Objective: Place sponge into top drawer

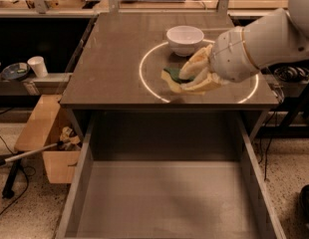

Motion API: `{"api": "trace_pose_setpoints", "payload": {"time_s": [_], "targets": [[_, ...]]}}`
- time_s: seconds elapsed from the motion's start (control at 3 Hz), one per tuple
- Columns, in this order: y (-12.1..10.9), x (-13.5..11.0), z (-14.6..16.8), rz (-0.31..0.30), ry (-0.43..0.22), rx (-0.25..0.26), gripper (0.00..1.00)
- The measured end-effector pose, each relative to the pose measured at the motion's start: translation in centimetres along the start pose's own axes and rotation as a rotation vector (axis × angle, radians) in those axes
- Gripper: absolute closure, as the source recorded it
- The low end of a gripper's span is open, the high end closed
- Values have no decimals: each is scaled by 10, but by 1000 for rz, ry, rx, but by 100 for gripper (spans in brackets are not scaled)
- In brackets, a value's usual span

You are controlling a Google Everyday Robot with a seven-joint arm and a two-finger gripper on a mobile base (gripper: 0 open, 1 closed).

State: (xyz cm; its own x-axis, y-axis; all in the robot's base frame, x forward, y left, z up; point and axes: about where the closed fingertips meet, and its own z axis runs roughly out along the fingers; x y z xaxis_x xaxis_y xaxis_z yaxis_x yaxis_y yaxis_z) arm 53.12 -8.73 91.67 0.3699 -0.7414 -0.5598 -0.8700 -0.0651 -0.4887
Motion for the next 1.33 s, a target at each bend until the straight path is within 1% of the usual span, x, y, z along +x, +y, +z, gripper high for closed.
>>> {"api": "trace_pose_setpoints", "payload": {"time_s": [0.33, 0.67, 1.0, 1.33], "targets": [[19, 4, -5, 36, 34, 22, 100], [48, 14, -11, 114, 66, 56, 100], [60, 19, -15, 148, 82, 71, 100], [60, 19, -15, 149, 82, 72, 100]]}}
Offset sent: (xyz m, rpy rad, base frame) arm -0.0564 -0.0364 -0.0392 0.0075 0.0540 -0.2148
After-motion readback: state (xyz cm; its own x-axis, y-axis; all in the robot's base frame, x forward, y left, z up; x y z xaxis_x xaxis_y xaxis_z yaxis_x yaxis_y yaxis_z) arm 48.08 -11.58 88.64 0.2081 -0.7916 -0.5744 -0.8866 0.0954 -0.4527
